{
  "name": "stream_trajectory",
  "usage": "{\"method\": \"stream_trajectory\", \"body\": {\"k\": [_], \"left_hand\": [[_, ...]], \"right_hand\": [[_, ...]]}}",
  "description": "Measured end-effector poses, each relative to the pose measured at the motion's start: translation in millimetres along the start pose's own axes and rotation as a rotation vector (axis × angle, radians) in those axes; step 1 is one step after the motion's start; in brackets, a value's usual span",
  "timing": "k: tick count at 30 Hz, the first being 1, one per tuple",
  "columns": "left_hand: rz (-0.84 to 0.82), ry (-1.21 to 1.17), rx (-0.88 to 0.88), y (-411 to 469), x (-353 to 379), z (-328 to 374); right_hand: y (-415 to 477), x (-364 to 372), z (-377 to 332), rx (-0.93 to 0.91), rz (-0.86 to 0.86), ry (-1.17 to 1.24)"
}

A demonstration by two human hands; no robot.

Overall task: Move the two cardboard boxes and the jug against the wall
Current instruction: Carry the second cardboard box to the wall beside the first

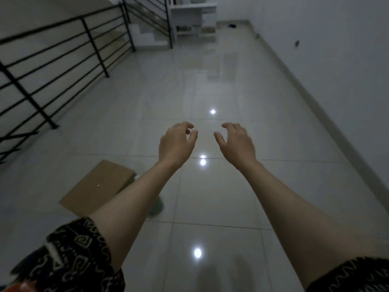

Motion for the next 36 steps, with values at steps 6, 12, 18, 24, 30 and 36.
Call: {"method": "stream_trajectory", "body": {"k": [6,12,18,24,30,36], "left_hand": [[0.017,0.029,-0.155,-32,-100,-150],[0.098,-0.008,-0.355,-34,-150,-273],[0.169,-0.019,-0.510,-1,-176,-422],[0.329,-0.060,-0.668,51,-166,-583],[0.301,-0.019,-0.734,35,-93,-715],[0.230,0.070,-0.777,3,27,-837]], "right_hand": [[-23,109,-167,-0.142,-0.182,-0.001],[-1,197,-284,-0.268,-0.263,-0.013],[58,321,-371,-0.366,-0.372,-0.035],[121,460,-431,-0.460,-0.438,-0.053],[132,603,-434,-0.467,-0.502,-0.065],[121,772,-384,-0.482,-0.570,-0.084]]}}
Point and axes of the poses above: each hand's wrist, its own y-axis towards the middle knuckle, its own x-axis out of the palm, z = x × y, the point moved 7 cm from there along y, towards the middle knuckle, and after that the axes turned 4 degrees about x, right-handed, at the moved point
